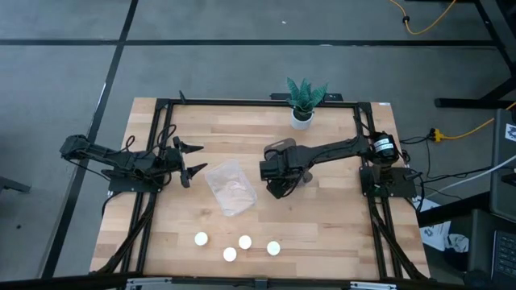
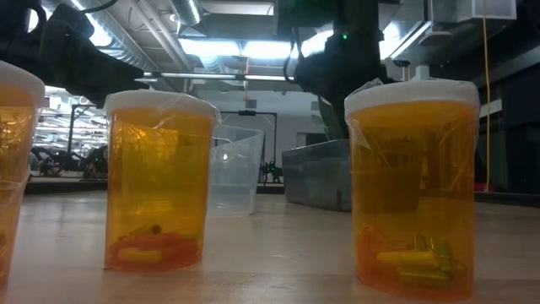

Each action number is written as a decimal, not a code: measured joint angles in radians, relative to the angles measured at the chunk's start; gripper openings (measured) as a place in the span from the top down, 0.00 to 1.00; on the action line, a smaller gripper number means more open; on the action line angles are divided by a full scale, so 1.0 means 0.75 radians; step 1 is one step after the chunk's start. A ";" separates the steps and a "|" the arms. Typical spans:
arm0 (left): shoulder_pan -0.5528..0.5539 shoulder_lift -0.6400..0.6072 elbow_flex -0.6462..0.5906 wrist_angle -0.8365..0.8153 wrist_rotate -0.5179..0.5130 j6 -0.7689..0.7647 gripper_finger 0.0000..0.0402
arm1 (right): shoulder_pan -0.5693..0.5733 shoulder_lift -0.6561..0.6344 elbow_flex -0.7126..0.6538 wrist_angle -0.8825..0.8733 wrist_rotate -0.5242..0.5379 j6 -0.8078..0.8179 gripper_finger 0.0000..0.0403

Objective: Pick and place medicine bottles into bin by pill shape (circle, oval)
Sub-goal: Put the small yellow pill bottle into the black bin, then put the large orange pill bottle into the transparent bin

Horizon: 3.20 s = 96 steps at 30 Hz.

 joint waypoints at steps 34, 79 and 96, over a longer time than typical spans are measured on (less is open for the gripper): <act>0.000 0.000 0.000 0.045 0.000 -0.103 0.24 | 0.666 -0.399 0.052 -0.477 0.529 -0.042 0.57; 0.000 0.000 0.000 0.091 0.001 -0.056 0.24 | 0.084 -2.517 -2.077 1.616 0.111 -1.256 0.90; -0.165 0.713 0.814 -0.873 0.359 -0.210 0.24 | 0.085 -2.517 -2.077 1.616 0.114 -1.249 0.89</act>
